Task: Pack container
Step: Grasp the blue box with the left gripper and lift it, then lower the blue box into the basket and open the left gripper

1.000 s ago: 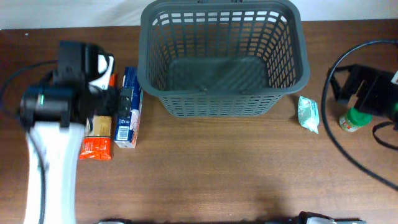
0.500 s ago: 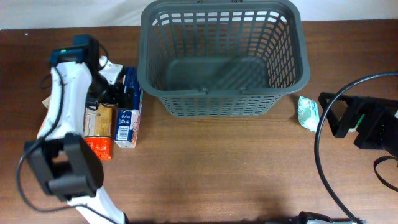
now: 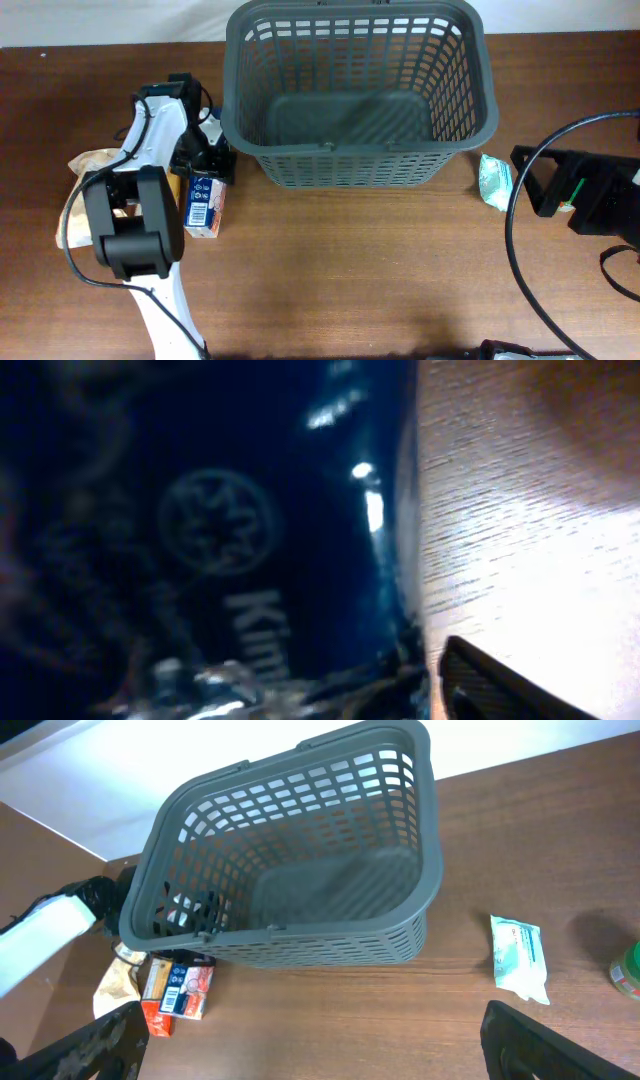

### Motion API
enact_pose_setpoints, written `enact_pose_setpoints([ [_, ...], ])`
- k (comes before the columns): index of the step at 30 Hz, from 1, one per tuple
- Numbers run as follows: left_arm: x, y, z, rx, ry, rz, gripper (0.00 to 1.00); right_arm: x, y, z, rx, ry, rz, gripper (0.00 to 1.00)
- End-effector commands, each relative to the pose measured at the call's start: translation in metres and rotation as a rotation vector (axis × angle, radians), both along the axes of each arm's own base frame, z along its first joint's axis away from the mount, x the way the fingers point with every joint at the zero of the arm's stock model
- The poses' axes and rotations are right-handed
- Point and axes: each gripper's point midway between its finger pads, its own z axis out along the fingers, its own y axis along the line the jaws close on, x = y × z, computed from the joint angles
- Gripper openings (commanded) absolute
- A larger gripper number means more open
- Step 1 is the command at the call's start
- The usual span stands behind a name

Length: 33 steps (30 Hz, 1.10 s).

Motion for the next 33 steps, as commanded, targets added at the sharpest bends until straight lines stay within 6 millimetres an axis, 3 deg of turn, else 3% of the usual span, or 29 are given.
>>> enact_pose_setpoints([
  [1, -0.002, 0.012, -0.014, 0.072, 0.033, -0.005, 0.66, -0.001, 0.002, 0.003, 0.001, -0.01, 0.008, 0.99],
  [3, -0.005, 0.016, -0.018, 0.095, 0.051, -0.008, 0.48, -0.001, 0.002, 0.003, 0.001, -0.009, 0.009, 0.99],
  [6, -0.009, 0.016, -0.017, 0.092, 0.066, -0.054, 0.02, -0.001, 0.002, 0.003, 0.001, -0.011, 0.009, 0.99],
  [10, -0.003, 0.017, -0.006, 0.091, 0.054, -0.065, 0.02, 0.0, 0.002, 0.004, 0.0, -0.017, 0.009, 0.99],
  [14, 0.012, 0.026, 0.027, 0.143, 0.016, -0.067, 0.02, 0.0, 0.002, 0.004, 0.0, -0.017, 0.009, 0.99],
  [20, 0.049, 0.064, 0.136, 0.375, -0.181, -0.011, 0.02, -0.001, 0.002, 0.004, 0.0, -0.014, 0.009, 0.99],
  [22, 0.061, 0.069, 0.187, 0.414, -0.314, 0.015, 0.02, -0.001, 0.002, 0.003, 0.001, -0.014, 0.009, 0.99],
  [25, 0.074, 0.065, 0.245, 0.415, -0.507, 0.048, 0.02, -0.001, 0.002, 0.003, 0.001, -0.014, 0.009, 0.99],
  [29, 0.081, 0.037, 0.317, 0.373, -0.765, 0.0, 0.02, -0.001, 0.002, 0.003, 0.001, -0.014, 0.009, 0.99],
  [33, 0.084, -0.024, 0.375, 0.25, -1.007, -0.224, 0.02, 0.001, 0.002, 0.003, 0.002, -0.009, 0.009, 0.99],
])
